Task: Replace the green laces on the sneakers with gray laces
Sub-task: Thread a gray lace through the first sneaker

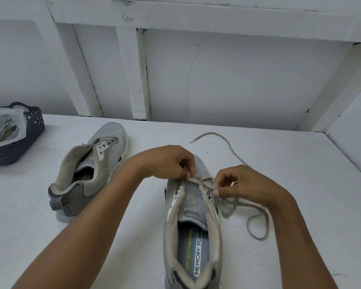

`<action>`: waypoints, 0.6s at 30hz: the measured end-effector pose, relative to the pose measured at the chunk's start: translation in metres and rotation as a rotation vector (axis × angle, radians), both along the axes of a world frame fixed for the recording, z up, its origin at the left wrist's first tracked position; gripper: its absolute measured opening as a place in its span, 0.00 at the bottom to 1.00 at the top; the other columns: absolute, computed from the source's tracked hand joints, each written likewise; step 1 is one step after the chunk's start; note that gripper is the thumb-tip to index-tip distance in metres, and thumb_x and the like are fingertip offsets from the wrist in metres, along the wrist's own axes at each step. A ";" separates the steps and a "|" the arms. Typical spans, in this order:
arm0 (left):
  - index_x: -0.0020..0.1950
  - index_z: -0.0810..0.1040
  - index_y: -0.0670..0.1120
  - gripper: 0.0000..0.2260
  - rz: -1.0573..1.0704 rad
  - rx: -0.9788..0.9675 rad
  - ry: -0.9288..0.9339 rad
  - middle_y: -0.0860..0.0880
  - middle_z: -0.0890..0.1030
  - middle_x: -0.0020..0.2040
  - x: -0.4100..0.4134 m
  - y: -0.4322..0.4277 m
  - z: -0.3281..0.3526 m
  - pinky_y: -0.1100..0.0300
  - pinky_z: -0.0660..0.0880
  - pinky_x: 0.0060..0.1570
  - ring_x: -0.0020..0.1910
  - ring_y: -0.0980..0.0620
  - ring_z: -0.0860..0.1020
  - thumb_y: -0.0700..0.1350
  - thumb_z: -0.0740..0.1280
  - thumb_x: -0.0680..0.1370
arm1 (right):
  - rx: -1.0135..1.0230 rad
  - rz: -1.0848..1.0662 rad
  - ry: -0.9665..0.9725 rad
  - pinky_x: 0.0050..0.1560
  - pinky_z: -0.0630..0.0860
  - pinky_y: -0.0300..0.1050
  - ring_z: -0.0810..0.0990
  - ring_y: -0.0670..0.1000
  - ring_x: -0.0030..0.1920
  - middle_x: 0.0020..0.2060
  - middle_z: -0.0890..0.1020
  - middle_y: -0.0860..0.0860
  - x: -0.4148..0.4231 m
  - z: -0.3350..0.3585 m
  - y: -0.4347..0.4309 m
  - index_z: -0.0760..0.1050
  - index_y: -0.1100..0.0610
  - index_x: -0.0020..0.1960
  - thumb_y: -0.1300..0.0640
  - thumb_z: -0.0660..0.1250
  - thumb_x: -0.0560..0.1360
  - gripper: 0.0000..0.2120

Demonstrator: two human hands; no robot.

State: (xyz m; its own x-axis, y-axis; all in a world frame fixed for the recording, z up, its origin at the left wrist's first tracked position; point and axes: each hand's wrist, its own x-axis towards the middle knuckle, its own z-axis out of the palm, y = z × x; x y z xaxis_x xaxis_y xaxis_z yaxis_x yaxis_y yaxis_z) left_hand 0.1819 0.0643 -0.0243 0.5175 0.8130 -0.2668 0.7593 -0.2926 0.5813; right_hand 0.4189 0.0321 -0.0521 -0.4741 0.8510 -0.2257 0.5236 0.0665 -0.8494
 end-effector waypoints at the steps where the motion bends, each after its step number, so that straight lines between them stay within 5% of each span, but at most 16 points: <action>1: 0.49 0.82 0.52 0.07 0.041 0.017 -0.034 0.58 0.81 0.40 -0.004 0.002 -0.001 0.62 0.75 0.45 0.40 0.60 0.78 0.41 0.68 0.77 | -0.032 0.012 -0.021 0.42 0.74 0.34 0.80 0.43 0.37 0.34 0.84 0.48 0.004 0.001 0.000 0.82 0.54 0.40 0.59 0.77 0.71 0.04; 8: 0.48 0.81 0.50 0.04 0.301 0.149 -0.202 0.56 0.80 0.42 -0.013 0.023 -0.009 0.66 0.71 0.38 0.38 0.60 0.76 0.41 0.68 0.78 | -0.062 -0.090 -0.033 0.47 0.74 0.40 0.81 0.47 0.41 0.40 0.85 0.56 0.033 0.003 0.004 0.83 0.58 0.40 0.62 0.78 0.68 0.04; 15: 0.52 0.81 0.47 0.05 0.362 0.250 -0.172 0.57 0.78 0.44 -0.001 0.056 -0.018 0.68 0.68 0.38 0.41 0.61 0.75 0.42 0.66 0.79 | -0.024 -0.209 0.051 0.50 0.77 0.41 0.83 0.46 0.48 0.45 0.86 0.49 0.034 0.007 0.013 0.84 0.54 0.48 0.43 0.71 0.69 0.16; 18: 0.52 0.81 0.44 0.06 0.355 0.273 -0.106 0.53 0.80 0.46 0.009 0.075 -0.026 0.64 0.71 0.40 0.44 0.54 0.78 0.42 0.65 0.79 | 0.048 -0.302 0.038 0.46 0.76 0.40 0.84 0.47 0.46 0.43 0.86 0.48 0.026 0.010 0.029 0.83 0.55 0.47 0.45 0.68 0.75 0.14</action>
